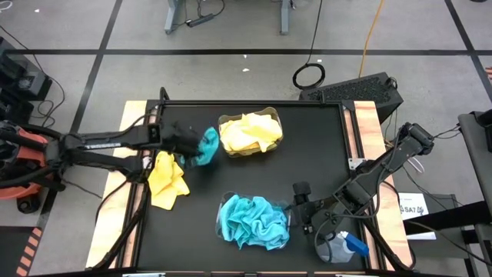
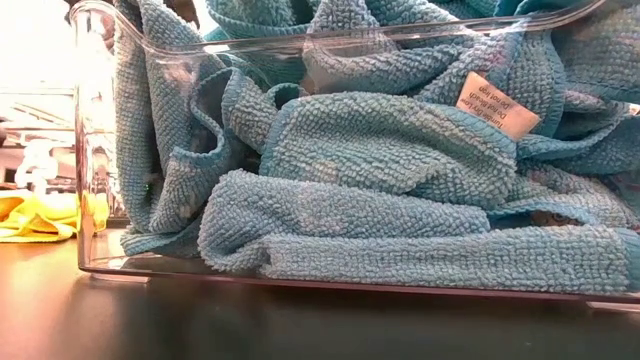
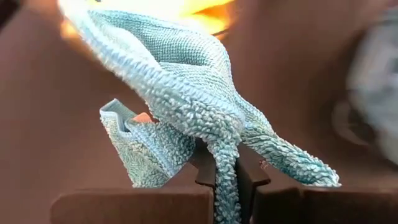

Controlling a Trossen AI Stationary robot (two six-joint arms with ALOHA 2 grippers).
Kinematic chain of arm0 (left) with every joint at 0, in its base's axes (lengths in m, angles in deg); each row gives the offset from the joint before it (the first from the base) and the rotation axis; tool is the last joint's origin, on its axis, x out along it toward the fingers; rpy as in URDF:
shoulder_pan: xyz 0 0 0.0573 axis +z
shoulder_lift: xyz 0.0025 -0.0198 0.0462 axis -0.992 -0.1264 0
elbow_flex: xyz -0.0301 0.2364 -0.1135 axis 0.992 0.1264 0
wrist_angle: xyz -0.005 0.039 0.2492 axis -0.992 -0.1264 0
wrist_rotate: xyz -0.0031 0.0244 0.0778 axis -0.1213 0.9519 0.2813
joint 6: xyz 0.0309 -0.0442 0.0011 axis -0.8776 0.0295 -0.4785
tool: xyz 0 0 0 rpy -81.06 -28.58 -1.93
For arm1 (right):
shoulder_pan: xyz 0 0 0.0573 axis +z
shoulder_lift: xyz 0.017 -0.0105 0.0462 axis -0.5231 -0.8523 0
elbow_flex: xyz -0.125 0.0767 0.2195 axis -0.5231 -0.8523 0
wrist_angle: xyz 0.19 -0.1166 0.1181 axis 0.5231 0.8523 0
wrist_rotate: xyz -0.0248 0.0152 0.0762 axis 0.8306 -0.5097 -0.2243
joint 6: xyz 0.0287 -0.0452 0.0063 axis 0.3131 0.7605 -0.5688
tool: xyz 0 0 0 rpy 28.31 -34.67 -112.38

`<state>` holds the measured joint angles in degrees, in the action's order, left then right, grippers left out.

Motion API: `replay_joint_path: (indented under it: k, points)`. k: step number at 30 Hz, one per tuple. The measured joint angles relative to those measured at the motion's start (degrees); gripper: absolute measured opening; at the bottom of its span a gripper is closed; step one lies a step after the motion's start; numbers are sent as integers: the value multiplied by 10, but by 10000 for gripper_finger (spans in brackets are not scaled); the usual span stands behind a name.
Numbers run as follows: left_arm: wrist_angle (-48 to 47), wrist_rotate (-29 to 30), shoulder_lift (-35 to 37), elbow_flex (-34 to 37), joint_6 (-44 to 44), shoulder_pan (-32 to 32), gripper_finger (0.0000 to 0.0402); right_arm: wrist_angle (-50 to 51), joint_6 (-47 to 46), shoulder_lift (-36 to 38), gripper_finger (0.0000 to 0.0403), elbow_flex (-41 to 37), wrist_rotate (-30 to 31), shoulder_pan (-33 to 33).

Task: Sort microfiber towel by color & place in baskets
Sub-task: Put the blue towel into the bottom transparent bin

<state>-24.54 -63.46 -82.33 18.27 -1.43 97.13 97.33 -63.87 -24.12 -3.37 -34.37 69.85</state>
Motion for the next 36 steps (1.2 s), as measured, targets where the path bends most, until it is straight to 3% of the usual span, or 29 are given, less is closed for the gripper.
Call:
replay_joint_path:
  k: [9, 18, 28, 36]
  points:
    - [134, -1, 11, -1, 57, -199, 15, -26, 7, 0, 235, 0, -1, -1]
    - [263, 0, -27, -2, 64, -332, 15, -35, 7, 0, 235, 0, -3, -1]
    - [327, -27, -88, -38, 60, -422, 15, -43, 12, 0, 235, 0, -2, -4]
    - [326, -29, -174, -82, 58, -426, 15, -44, 22, 0, 235, 0, -1, -8]
